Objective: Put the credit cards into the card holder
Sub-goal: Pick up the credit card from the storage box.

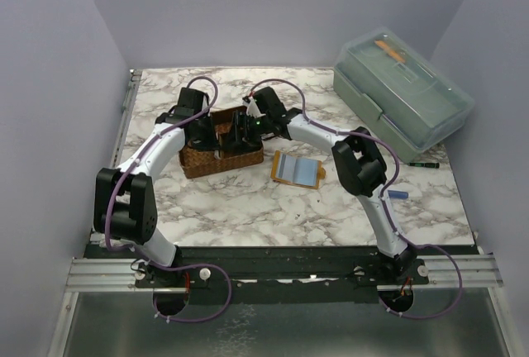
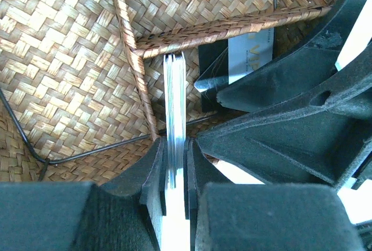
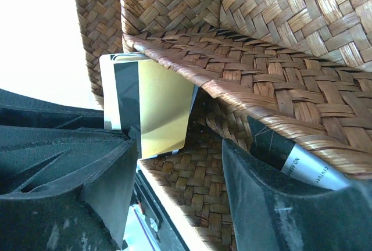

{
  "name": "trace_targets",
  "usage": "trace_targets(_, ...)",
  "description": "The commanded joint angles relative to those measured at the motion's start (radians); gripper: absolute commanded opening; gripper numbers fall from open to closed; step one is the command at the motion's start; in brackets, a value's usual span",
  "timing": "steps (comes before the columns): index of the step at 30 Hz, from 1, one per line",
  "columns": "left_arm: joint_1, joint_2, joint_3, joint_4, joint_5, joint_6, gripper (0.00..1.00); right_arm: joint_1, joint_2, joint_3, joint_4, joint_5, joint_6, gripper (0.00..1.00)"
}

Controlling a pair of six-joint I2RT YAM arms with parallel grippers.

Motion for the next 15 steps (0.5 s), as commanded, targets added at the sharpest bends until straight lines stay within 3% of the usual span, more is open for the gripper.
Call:
trace_targets(1,0.042,-0.006,0.035,0.006,0.104,-0.001,0.0,-0.015,-0.033,-0.044,-0.001,-0.031,-0.012,0.67)
trace_targets(15,0.154,0.005,0.037,0.101,0.394,-0.05,0.0,-0.064,-0.12,-0.098,0.043,-0.074,-0.037,0.69)
